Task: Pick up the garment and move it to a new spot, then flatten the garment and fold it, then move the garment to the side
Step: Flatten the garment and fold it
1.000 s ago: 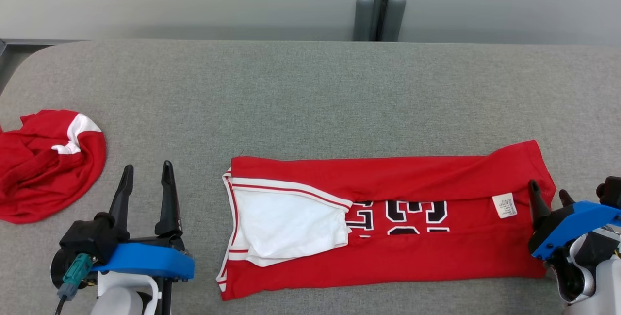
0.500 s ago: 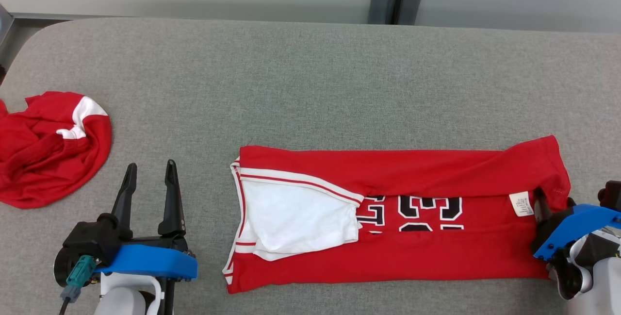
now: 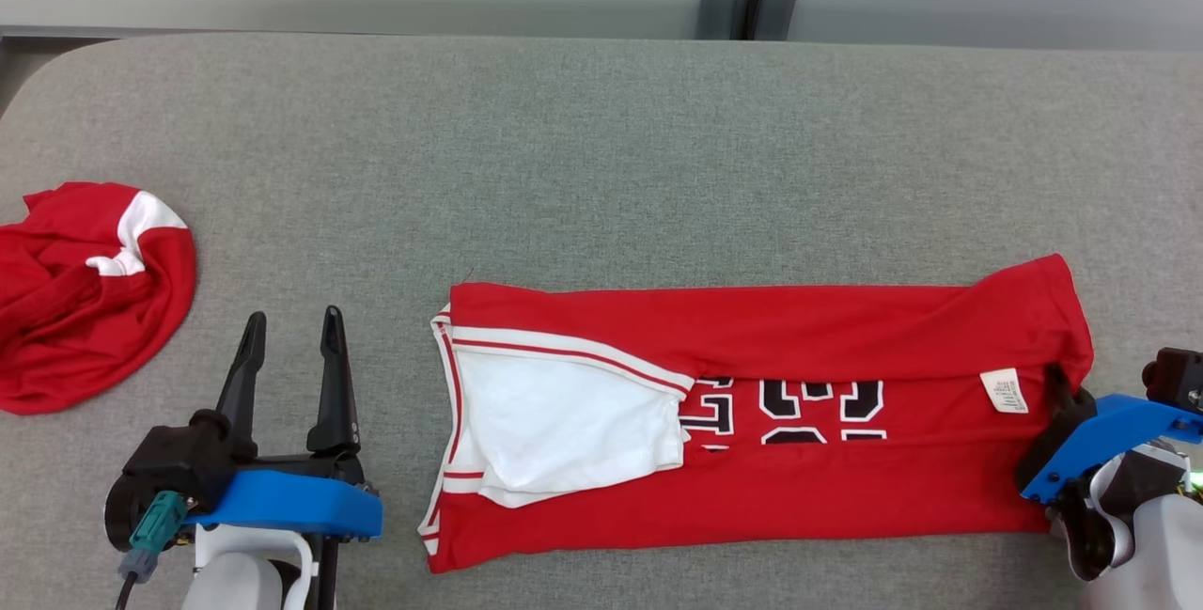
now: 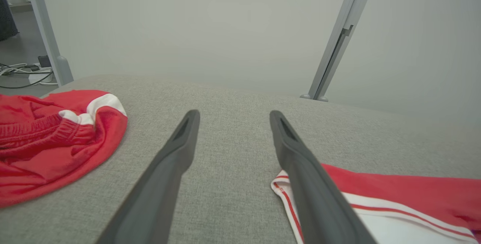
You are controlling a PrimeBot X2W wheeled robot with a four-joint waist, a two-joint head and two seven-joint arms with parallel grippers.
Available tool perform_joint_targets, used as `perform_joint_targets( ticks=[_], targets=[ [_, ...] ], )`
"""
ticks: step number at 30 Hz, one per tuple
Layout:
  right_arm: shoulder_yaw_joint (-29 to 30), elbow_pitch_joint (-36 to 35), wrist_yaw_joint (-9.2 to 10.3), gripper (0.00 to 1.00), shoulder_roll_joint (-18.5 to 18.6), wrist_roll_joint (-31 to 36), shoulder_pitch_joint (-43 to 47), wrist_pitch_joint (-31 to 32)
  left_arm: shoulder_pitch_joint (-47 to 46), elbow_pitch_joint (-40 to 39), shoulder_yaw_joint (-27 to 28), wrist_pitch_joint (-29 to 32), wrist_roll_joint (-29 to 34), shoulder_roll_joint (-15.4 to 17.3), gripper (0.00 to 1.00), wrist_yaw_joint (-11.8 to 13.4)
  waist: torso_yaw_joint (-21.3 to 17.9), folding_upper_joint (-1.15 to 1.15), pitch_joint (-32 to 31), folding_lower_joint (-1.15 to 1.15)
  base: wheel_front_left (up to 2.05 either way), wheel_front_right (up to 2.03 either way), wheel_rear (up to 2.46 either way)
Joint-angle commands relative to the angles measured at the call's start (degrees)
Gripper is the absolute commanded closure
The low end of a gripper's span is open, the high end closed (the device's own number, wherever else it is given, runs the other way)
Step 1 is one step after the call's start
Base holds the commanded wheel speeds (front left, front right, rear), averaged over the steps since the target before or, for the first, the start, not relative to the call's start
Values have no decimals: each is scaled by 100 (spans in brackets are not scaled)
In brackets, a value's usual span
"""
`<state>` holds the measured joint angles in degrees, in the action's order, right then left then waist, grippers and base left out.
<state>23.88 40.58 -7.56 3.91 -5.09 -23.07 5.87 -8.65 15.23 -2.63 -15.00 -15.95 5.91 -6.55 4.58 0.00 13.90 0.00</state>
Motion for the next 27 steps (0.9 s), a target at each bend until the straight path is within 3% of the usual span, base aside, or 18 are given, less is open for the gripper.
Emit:
perform_joint_targets(
  ticks=[1, 10, 15, 20, 27],
  targets=[
    [37, 75, 14, 100, 32, 0, 156, 22, -41, 18, 26, -25, 50, -3, 0, -25, -27, 0, -36, 0, 0, 0, 0],
    [652, -1127, 9, 100, 582, 11, 488, 272, 67, 58, 70, -25, 142, -79, 0, -62, -45, 0, -299, 0, 0, 0, 0],
    [778, -2030, 8, 100, 469, 130, 777, 688, 126, 60, 117, -25, 169, -98, 0, -76, -79, 0, -406, 0, 0, 0, 0],
    [309, -2980, 7, 100, 128, 106, 1030, 1092, 178, 64, 140, -25, 215, -115, 0, -87, -110, 0, -498, 0, 0, 0, 0],
    [-1049, -3801, 7, 100, -96, -327, 1336, 1361, 160, 97, 66, -25, 230, -152, 0, -98, -13, 0, -571, 0, 0, 0, 0]
  ],
)
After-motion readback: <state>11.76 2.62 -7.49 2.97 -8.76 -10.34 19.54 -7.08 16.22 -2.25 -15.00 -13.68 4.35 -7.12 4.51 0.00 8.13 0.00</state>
